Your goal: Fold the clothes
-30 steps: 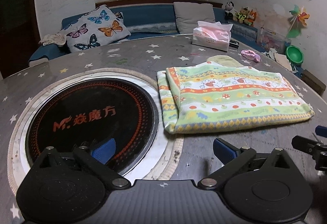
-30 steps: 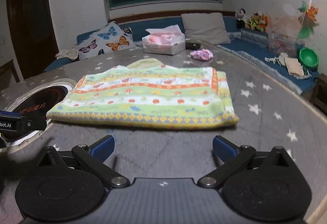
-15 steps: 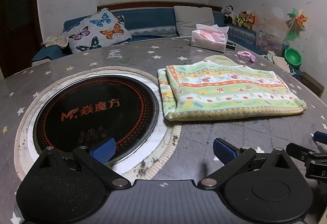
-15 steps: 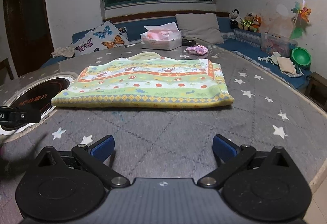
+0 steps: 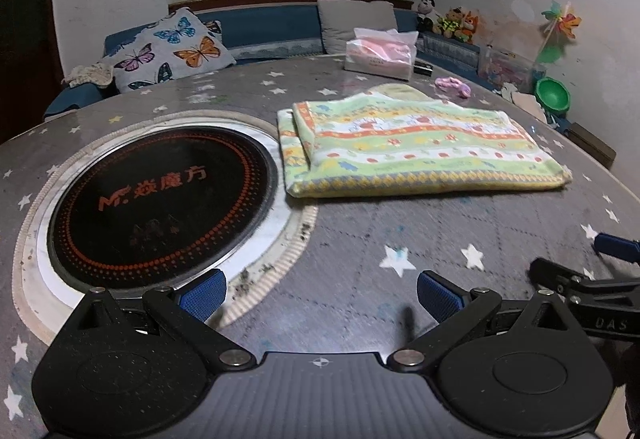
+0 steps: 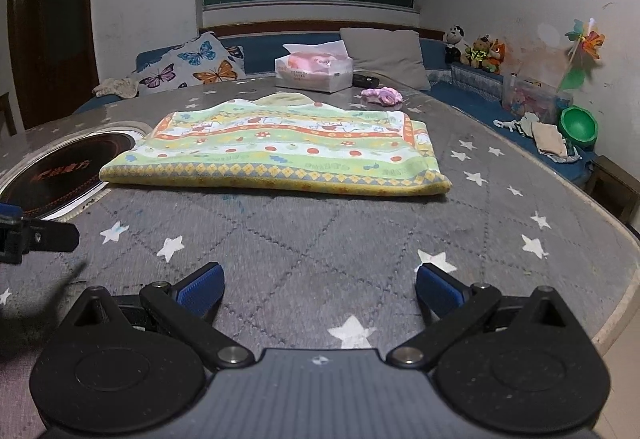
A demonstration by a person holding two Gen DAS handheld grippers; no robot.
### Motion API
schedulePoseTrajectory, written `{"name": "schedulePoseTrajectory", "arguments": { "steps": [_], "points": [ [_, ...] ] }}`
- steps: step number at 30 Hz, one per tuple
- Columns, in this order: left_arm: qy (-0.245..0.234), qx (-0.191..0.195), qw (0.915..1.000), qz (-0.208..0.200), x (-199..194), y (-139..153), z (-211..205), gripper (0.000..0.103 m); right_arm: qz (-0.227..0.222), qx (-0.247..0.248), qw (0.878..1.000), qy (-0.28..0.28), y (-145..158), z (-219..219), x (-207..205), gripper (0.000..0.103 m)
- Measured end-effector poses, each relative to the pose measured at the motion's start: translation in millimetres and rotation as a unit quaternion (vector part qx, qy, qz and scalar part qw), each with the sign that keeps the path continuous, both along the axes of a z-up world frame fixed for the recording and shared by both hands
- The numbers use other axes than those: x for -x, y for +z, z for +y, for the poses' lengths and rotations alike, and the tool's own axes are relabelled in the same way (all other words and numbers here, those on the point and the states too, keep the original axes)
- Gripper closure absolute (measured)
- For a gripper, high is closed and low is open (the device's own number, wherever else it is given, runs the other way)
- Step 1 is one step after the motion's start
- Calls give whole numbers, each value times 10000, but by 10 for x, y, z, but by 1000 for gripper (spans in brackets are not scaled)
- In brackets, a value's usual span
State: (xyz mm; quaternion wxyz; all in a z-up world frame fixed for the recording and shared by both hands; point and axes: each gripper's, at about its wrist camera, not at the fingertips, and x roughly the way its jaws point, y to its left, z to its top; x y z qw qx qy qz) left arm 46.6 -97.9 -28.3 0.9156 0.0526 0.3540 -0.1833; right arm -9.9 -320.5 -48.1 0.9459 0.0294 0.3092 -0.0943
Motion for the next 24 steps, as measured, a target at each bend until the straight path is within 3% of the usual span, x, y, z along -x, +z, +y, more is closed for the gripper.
{"name": "schedulePoseTrajectory", "arguments": {
  "steps": [24],
  "points": [
    [-115, -234, 9996, 137, 152, -91, -107, 0, 6, 13, 10000, 3, 7, 57, 110, 0]
  ]
}}
